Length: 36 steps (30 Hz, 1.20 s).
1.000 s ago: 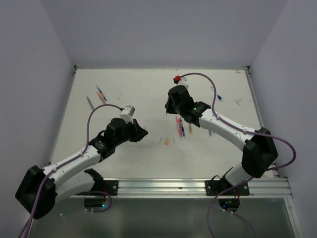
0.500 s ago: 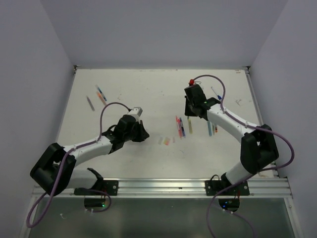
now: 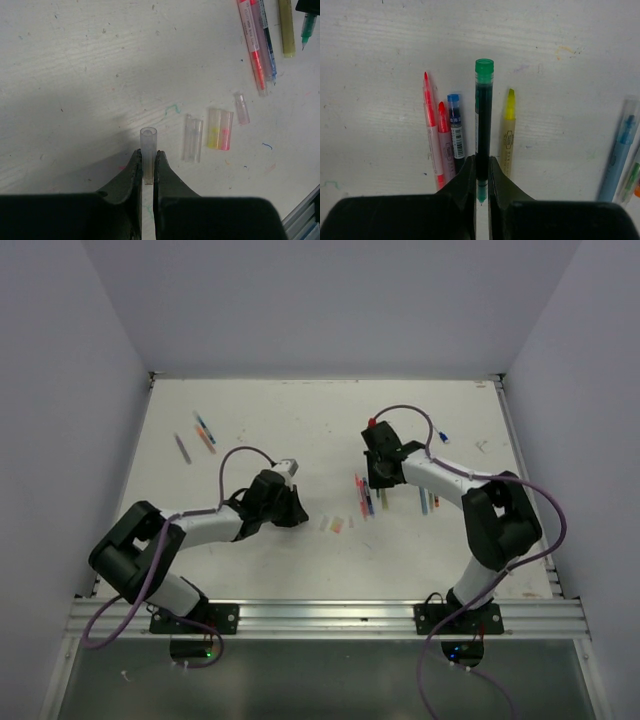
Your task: Open the pen caps
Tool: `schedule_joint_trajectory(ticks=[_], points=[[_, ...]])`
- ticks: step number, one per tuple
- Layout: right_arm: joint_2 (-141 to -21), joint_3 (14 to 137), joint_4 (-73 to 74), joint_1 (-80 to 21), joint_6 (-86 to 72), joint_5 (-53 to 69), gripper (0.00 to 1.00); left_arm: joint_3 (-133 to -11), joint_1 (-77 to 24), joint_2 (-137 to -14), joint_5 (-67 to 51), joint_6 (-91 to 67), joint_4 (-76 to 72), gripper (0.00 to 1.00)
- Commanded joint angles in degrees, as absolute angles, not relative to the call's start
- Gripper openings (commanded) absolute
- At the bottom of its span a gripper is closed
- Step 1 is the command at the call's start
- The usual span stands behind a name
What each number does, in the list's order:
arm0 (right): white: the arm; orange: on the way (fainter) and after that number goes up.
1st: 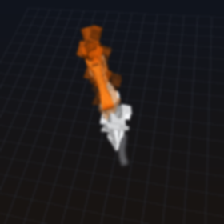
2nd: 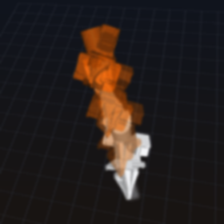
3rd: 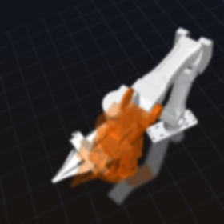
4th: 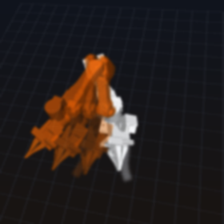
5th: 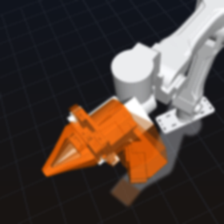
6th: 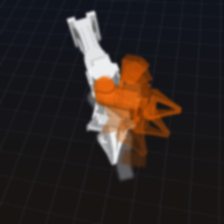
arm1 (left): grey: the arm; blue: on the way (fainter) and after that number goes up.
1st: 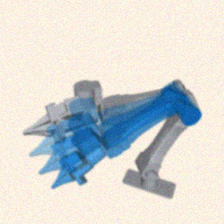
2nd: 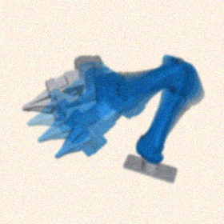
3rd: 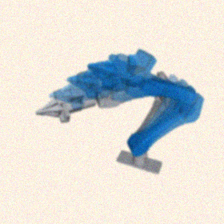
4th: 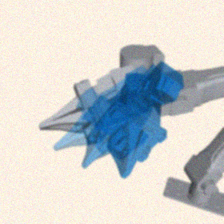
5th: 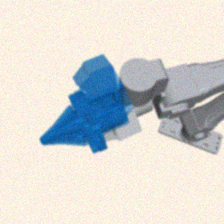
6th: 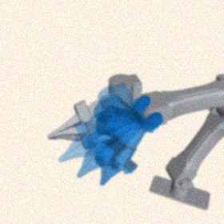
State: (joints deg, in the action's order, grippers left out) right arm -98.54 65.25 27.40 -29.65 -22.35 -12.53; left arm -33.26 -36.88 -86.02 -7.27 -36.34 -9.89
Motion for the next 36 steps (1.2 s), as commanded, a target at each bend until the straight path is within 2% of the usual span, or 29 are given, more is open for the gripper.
schedule_joint_trajectory(ticks=[1, 16, 18, 20, 28, 36], points=[[-99.4, 64.9, 26.3, -29.7, -20.9, -11.9, 0.0, -35.4, -36.9, -86.9, -8.4, -35.9, -14.3, 0.07], [-103.4, 63.6, 24.4, -29.7, -20.7, -11.6, 0.0, -32.0, -37.0, -87.8, -12.2, -37.9, -18.2, 0.22], [-103.3, 63.3, 24.1, -29.7, -20.8, -11.2, 0.0, -31.6, -36.9, -87.5, -11.7, -37.9, -17.8, 0.27], [-103.2, 63.1, 23.8, -29.8, -21.0, -11.0, 0.05, -31.6, -36.9, -87.2, -11.2, -37.7, -17.5, 0.32], [-102.6, 62.0, 22.4, -29.7, -21.4, -9.7, 0.1, -31.4, -36.9, -85.4, -8.9, -37.7, -16.0, 0.37], [-101.3, 61.9, 22.4, -29.8, -21.2, -9.8, 0.27, -34.8, -35.1, -79.0, -4.1, -36.0, -8.5, 0.47]])
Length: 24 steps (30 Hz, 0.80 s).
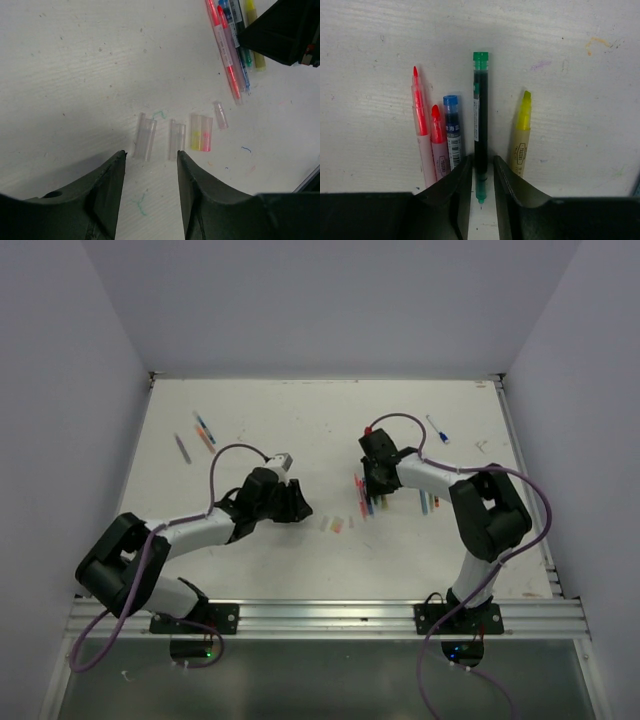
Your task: Open the pen caps
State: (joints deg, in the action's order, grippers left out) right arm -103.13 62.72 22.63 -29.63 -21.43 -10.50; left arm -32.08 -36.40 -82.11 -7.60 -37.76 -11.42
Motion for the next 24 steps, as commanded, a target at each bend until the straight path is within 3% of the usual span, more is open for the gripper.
schedule_joint_trajectory(ticks=[1, 10, 17, 24], points=[[-101.0, 62.0, 22.8, -29.9, -21.1, -10.1, 0.28, -35.4, -34.5, -78.4, -3.9, -35.7, -7.7, 0.5], [-90.3, 64.3, 27.3, -32.6, -21.7, -9.8, 0.51, -46.6, -21.5, -74.4, 2.4, -32.2, 6.7, 0.59], [-83.9, 62.0, 25.6, -38.5, -23.1, -7.3, 0.54, -57.4, -10.4, -80.5, 6.9, -31.1, 11.0, 0.59], [-83.4, 61.8, 23.8, -40.3, -23.2, -2.1, 0.54, -62.1, 0.0, -87.4, 6.1, -36.5, 10.7, 0.51]])
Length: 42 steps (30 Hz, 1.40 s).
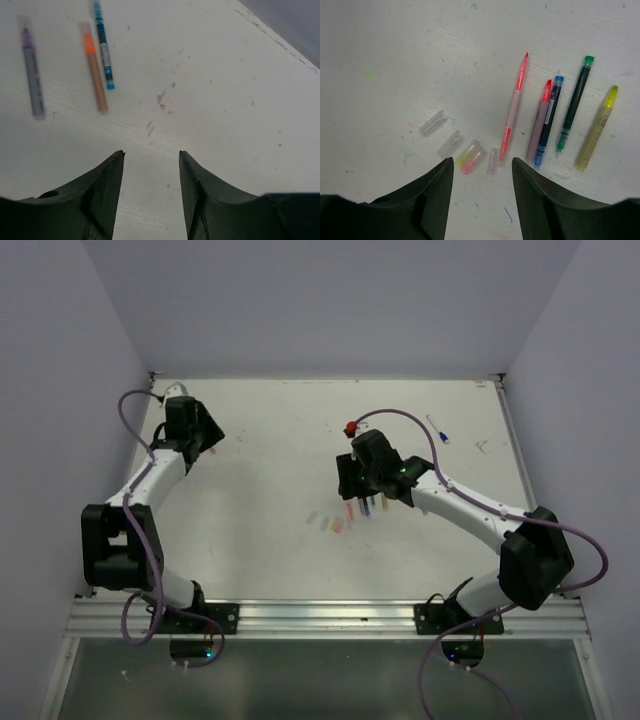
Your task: Open the pen caps
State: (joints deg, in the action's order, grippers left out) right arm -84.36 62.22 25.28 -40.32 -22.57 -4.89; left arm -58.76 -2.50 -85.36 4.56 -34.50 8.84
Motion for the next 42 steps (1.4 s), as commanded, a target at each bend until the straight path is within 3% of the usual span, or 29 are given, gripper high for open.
schedule_joint_trajectory(ticks=[1, 8, 26, 42], points=[[-83.6, 61.7, 23.6, -40.4, -23.1, -0.3, 0.54, -62.5, 1.8, -88.8, 6.2, -36.6, 10.9, 0.49], [-85.3, 59.2, 19.8, -40.4, -23.6, 8.3, 0.55, -65.8, 7.5, -95.5, 5.3, -37.4, 11.4, 0.48], [-86.2, 56.9, 18.7, -40.4, -20.9, 10.5, 0.55, -88.5, 9.8, -113.8, 19.8, -32.8, 20.1, 0.48], [-86.0, 55.4, 18.1, -40.4, -20.6, 10.9, 0.55, -91.1, 10.2, -120.8, 24.1, -34.0, 19.7, 0.43]])
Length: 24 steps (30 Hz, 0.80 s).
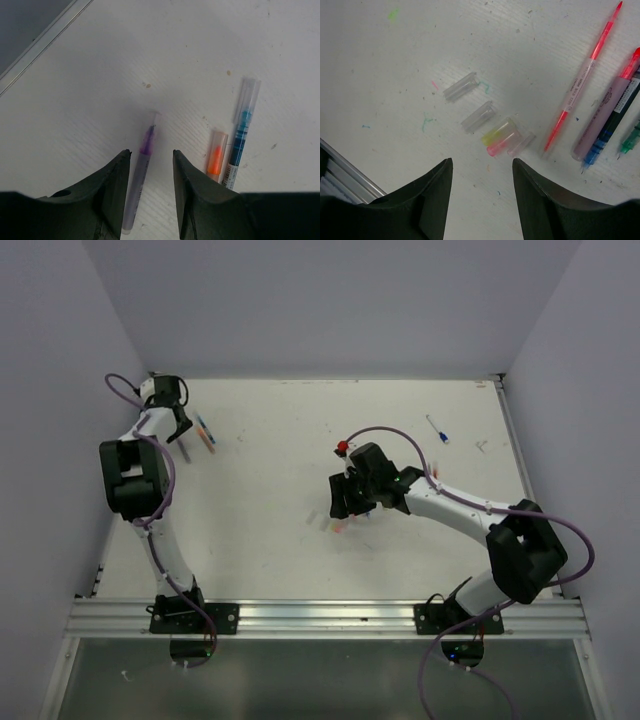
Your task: Open the pen caps
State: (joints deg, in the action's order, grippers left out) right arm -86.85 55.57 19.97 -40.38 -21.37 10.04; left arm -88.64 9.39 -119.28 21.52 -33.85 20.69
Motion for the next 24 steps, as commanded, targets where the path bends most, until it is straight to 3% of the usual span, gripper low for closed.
schedule_joint_trajectory(ticks=[1, 14, 18, 21, 23, 24], points=[[-86.0, 55.3, 18.1, -40.4, -20.5, 10.8, 0.55, -91.1, 10.1, -121.0, 24.0, -34.1, 19.6, 0.42], [-86.7, 55.4, 17.8, -40.4, -20.4, 10.6, 0.55, -91.2, 11.7, -125.0, 22.1, -34.3, 17.6, 0.4], [-86.7, 55.5, 17.9, -40.4, -20.4, 10.4, 0.55, -91.1, 12.0, -125.7, 22.3, -34.0, 17.8, 0.28], [-86.8, 55.8, 18.1, -40.4, -20.4, 9.9, 0.55, -91.1, 12.3, -126.0, 21.8, -33.8, 17.5, 0.15], [-86.8, 56.0, 18.1, -40.4, -20.7, 9.7, 0.55, -91.0, 12.4, -125.8, 21.3, -33.3, 17.5, 0.01], [-87.0, 56.1, 18.3, -40.4, -20.7, 9.7, 0.55, -90.9, 12.4, -125.5, 21.1, -33.3, 17.6, 0.0]])
